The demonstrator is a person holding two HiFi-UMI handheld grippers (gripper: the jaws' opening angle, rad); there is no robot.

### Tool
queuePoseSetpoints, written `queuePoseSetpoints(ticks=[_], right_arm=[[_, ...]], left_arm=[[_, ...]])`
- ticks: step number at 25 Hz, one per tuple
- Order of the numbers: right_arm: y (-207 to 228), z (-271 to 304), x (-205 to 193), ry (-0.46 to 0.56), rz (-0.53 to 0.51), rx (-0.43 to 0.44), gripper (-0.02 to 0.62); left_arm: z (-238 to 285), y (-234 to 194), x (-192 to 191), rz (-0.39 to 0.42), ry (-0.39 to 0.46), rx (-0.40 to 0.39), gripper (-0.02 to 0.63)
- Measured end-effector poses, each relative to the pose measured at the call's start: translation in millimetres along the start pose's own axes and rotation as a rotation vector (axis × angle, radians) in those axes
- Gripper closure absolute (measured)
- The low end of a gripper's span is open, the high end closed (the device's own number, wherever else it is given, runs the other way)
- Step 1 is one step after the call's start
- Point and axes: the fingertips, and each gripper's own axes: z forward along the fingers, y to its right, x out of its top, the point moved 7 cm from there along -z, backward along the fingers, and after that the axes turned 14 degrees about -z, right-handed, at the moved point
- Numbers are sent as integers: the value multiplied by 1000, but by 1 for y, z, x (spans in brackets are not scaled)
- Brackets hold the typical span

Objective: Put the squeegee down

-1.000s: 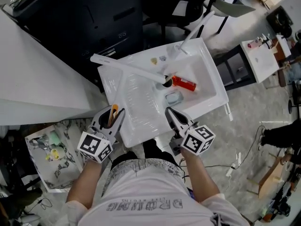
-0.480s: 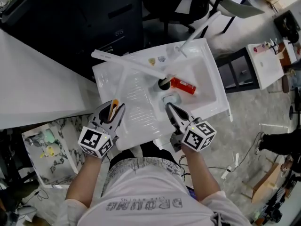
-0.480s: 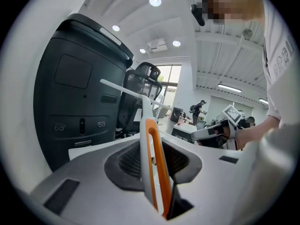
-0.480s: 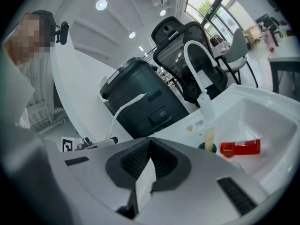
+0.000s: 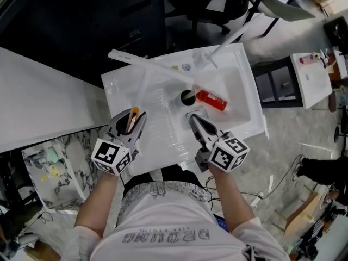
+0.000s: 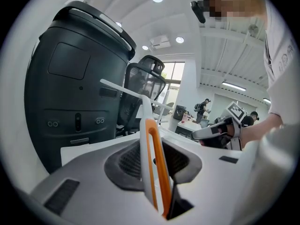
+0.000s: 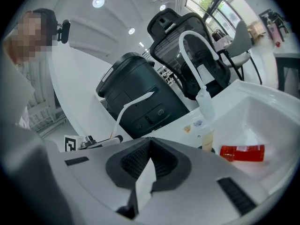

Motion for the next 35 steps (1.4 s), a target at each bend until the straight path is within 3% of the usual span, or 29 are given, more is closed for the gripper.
queuePoseSetpoints(ticks=[35], right_arm=[[67, 29, -32, -111, 64, 34, 588]], left_arm=[[102, -70, -73, -75, -119, 168, 494]])
